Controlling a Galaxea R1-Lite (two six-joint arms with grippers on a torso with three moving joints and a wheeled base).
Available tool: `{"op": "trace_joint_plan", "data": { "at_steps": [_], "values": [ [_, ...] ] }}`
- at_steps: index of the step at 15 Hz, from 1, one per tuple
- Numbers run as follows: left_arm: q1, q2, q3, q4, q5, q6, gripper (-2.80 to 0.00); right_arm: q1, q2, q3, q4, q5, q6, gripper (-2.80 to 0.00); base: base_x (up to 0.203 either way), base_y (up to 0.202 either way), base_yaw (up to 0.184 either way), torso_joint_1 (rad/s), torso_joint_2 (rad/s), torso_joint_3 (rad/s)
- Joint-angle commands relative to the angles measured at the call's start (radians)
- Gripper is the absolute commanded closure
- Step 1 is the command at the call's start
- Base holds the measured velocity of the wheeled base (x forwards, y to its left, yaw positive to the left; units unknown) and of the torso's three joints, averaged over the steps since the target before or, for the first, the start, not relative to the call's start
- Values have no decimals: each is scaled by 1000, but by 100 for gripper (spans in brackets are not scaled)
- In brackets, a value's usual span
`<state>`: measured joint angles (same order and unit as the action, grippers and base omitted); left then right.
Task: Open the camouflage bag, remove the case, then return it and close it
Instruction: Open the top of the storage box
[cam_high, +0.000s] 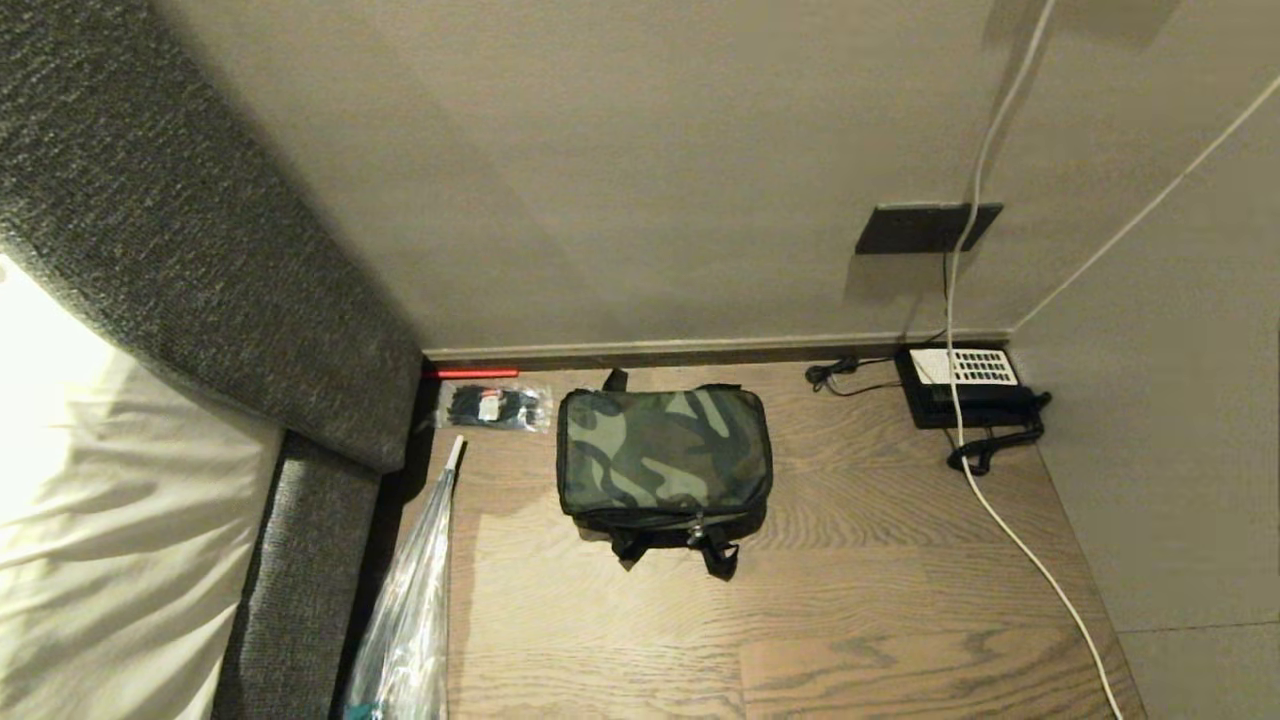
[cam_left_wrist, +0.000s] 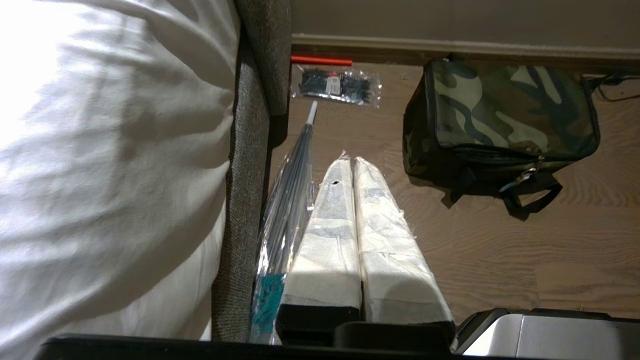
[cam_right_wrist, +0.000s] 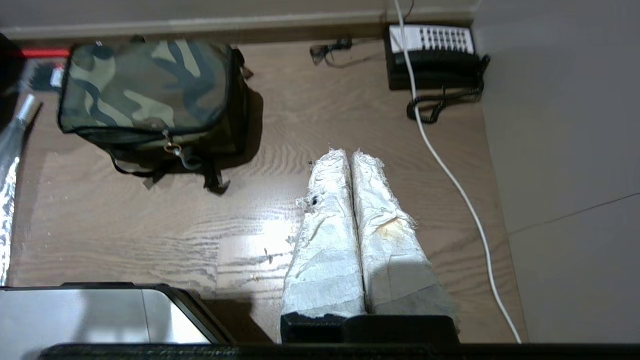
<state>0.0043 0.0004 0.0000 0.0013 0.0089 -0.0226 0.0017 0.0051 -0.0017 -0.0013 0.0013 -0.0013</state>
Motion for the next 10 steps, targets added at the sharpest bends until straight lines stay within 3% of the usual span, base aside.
{"op": "trace_joint_plan", "data": {
  "at_steps": [1,10],
  "values": [
    [0,-2,3,0,0,0,0,0,-1,0,0,0,0,0,0,0,0,3,2,-193],
    [0,-2,3,-1,0,0,0,0,-1,0,0,0,0,0,0,0,0,3,4,-197]
  ]
}}
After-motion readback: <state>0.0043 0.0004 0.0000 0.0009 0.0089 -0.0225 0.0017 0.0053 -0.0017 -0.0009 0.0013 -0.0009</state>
